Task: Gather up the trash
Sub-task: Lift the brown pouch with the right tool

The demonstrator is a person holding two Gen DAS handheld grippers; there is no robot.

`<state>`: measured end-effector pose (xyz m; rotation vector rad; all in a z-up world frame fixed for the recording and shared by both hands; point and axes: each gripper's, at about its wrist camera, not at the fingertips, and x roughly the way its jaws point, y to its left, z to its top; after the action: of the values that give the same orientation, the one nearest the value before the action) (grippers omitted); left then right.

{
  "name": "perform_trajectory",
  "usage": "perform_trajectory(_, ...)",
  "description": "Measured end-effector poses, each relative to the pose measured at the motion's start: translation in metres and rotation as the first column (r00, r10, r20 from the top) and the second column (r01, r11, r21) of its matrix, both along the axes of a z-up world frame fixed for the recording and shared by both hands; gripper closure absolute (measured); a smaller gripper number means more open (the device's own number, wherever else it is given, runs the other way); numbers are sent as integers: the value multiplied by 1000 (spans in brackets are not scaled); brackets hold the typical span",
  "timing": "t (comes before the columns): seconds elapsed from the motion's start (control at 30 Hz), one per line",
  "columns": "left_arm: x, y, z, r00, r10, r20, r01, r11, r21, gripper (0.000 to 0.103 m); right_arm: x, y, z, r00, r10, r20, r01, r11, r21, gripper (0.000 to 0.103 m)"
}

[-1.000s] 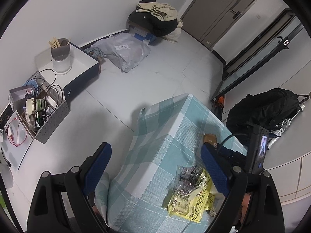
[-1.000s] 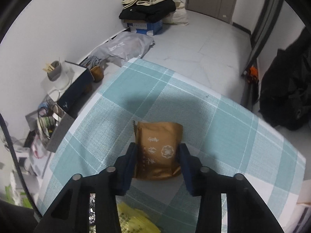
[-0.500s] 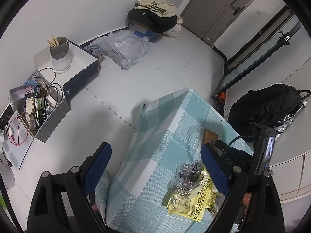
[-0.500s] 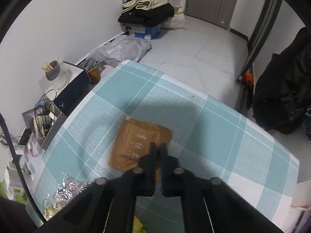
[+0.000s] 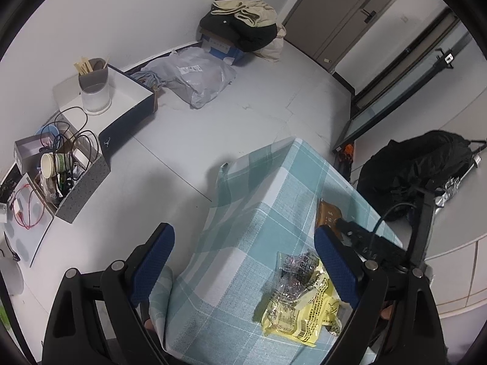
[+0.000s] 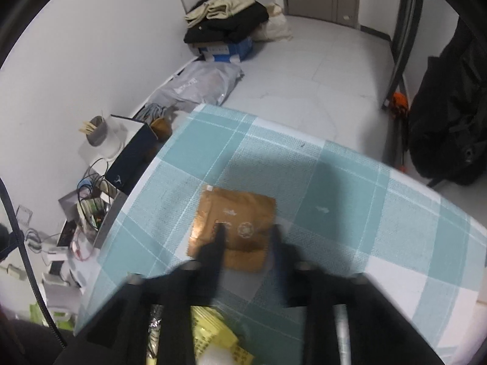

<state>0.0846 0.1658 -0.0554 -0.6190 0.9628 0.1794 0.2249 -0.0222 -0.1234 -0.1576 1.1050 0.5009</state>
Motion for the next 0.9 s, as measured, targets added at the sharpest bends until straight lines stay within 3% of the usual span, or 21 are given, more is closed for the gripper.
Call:
perform_trajectory(0.07, 1, 2, 0, 1000, 10, 2, -10, 1000, -7, 12, -1, 13, -3, 1000, 9, 13, -8, 999, -47, 49)
perform_trajectory(0.1, 1, 3, 0, 1000, 14, 4, -14, 1000, -8, 12, -2, 17, -4, 1000, 12, 16, -10, 998, -66, 35)
perform_trajectory(0.13, 1, 3, 0, 1000, 17, 4, -17, 1000, -10, 12, -3, 22, -7, 1000, 13, 19, -11, 996, -91, 31)
perform_trajectory(0.2, 2, 3, 0, 1000, 13, 3, -13, 1000, -15, 12, -2, 30, -17, 1000, 11, 14, -8, 986, -169, 30)
perform_trajectory(0.3, 1, 4, -1, 1000, 12, 4, -11, 1000, -20, 12, -2, 30, -17, 999, 4, 38, 2, 986, -165, 31)
perform_trajectory(0.37, 1, 6, 0, 1000, 14, 5, -13, 1000, -28, 12, -2, 30, -14, 999, 8, 41, -1, 986, -168, 38)
perform_trajectory(0.4, 0, 7, 0, 1000, 15, 6, -15, 999, -33, 12, -2, 31, -12, 999, 25, 48, -17, 985, -170, 49)
perform_trajectory(0.5, 0, 8, -1, 1000, 18, 5, -17, 999, -43, 12, -4, 29, -11, 998, 31, 49, -23, 986, -166, 56)
perform_trajectory(0.53, 0, 9, -2, 1000, 18, 4, -17, 999, -45, 12, -4, 27, -11, 998, 28, 54, -19, 986, -165, 69)
perform_trajectory(0.6, 0, 9, -1, 1000, 17, 6, -17, 999, -50, 12, -3, 25, -12, 999, 16, 49, -9, 990, -140, 81)
perform_trajectory(0.73, 0, 8, 0, 1000, 13, 12, -13, 999, -44, 12, -7, 26, -12, 997, 37, 66, -27, 989, -146, 95)
perform_trajectory(0.9, 1, 4, 0, 1000, -3, 8, 3, 1000, -17, 12, -15, 18, -2, 995, 34, 97, -25, 995, -99, 98)
